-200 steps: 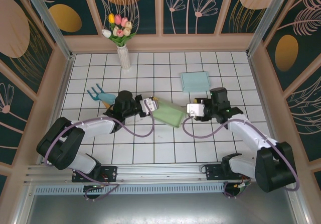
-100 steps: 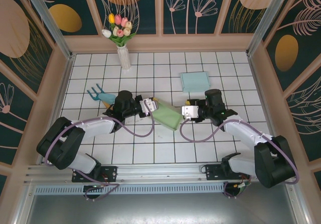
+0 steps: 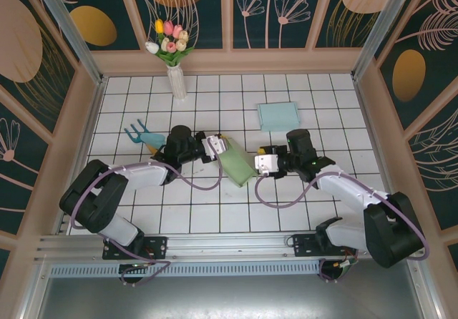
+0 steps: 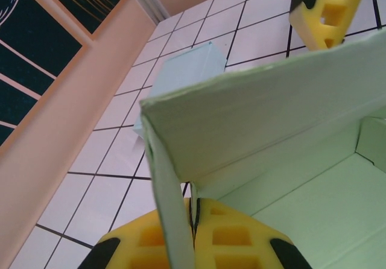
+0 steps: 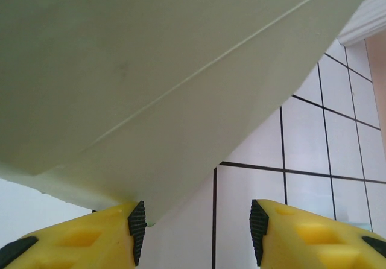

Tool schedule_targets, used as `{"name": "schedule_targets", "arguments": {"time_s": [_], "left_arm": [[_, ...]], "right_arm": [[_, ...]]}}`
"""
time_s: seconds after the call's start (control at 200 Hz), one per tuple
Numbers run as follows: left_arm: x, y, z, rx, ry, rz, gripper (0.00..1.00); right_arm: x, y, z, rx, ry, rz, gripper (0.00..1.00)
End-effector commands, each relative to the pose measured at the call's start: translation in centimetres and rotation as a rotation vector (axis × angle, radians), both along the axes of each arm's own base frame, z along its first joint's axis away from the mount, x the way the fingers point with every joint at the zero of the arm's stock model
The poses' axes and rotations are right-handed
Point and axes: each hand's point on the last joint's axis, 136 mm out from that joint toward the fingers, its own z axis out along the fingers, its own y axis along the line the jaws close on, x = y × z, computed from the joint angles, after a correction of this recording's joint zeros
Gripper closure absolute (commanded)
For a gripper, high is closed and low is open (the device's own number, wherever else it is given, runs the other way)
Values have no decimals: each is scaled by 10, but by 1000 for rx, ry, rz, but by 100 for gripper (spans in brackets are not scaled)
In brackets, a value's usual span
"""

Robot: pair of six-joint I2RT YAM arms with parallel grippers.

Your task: Fold the paper box

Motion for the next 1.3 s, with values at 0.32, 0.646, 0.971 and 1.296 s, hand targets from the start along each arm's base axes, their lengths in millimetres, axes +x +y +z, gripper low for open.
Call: {"name": "schedule_targets", "arguments": {"time_s": [0.32,0.646,0.971,1.296], "left_arm": [[1,-7,-15,-11,61,-16,100],[4,-5,-31,9,85,8,100],[4,-2,-33,25,83,14,100],[1,-4,-37,26,99,-1,100]], "right_arm": [[-20,18,-6,31,70,33,44],[-32,18,-17,-22,128,34,42],[-33,7,-20,-97,141,-13,42],[-30,14,1,-20,89,-22,42]]}}
